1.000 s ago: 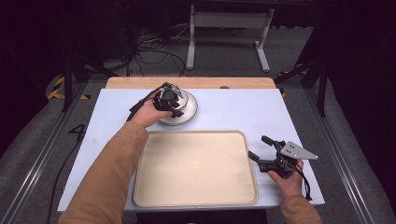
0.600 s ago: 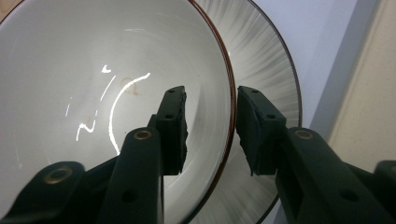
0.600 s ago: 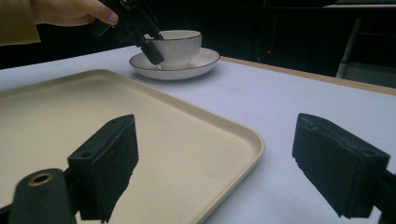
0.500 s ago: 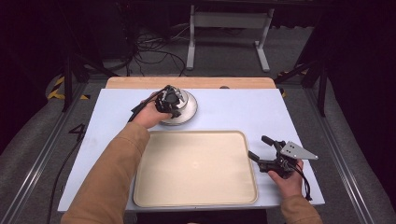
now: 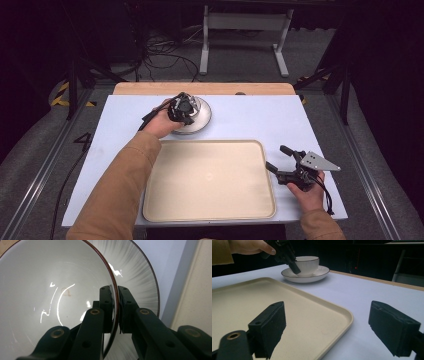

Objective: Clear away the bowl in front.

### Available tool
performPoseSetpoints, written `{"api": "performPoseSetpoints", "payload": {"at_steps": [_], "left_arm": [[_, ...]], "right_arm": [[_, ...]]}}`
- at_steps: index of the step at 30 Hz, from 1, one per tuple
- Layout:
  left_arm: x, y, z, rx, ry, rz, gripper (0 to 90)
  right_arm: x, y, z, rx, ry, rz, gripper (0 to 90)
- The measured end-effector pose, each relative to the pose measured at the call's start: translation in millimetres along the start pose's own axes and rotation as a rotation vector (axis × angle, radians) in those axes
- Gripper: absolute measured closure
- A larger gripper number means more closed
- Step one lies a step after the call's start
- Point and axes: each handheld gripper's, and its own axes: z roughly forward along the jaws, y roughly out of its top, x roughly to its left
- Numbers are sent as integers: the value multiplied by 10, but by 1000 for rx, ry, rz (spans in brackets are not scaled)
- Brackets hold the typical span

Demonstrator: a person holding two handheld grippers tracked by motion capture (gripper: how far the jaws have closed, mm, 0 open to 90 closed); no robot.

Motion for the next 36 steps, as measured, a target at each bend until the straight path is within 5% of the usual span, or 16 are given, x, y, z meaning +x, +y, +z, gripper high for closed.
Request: {"api": "performPoseSetpoints", "payload": {"at_steps": [20, 36], "left_arm": [[-21, 41, -206, -20, 12, 20, 832], [-113, 181, -631, -36, 18, 57, 832]], "right_arm": [[-3, 0, 1, -1, -3, 3, 154], [-1, -1, -1, -3, -6, 3, 152]]}}
